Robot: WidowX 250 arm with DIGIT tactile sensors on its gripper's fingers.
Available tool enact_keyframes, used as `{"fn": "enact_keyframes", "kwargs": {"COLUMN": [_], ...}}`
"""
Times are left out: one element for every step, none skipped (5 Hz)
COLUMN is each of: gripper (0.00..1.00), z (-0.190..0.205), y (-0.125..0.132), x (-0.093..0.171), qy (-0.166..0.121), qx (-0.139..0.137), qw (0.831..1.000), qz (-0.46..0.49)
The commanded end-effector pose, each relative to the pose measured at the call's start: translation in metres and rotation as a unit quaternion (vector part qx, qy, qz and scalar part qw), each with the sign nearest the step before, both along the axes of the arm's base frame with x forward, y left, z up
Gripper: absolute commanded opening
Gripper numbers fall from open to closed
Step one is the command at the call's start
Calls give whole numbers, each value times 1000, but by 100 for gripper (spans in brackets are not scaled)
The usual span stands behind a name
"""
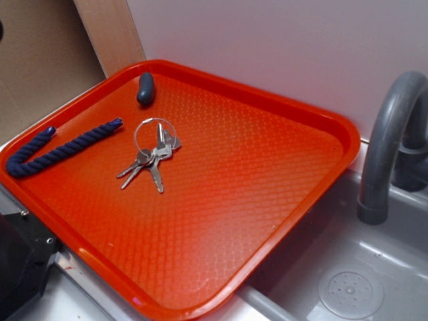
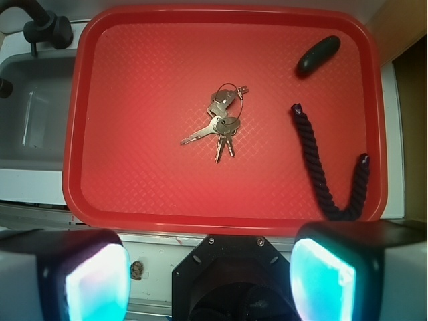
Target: Grab the silver keys.
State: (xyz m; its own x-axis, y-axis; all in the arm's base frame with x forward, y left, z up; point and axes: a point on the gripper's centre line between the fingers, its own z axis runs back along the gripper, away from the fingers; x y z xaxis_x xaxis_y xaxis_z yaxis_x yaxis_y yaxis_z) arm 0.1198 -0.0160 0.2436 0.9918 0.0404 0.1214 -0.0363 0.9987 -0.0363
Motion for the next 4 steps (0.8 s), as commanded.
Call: {"fn": "enact_keyframes", "kwargs": {"gripper": [100, 100, 100, 100], "z": [0, -32, -55, -90], "y": [0, 20, 27, 42], "x": [0, 50, 97, 130], "qy": [0, 10, 1, 22], "qx": [0, -8, -22, -17], "qw": [1000, 1000, 1000, 999], "qz": [0, 16, 19, 19]}}
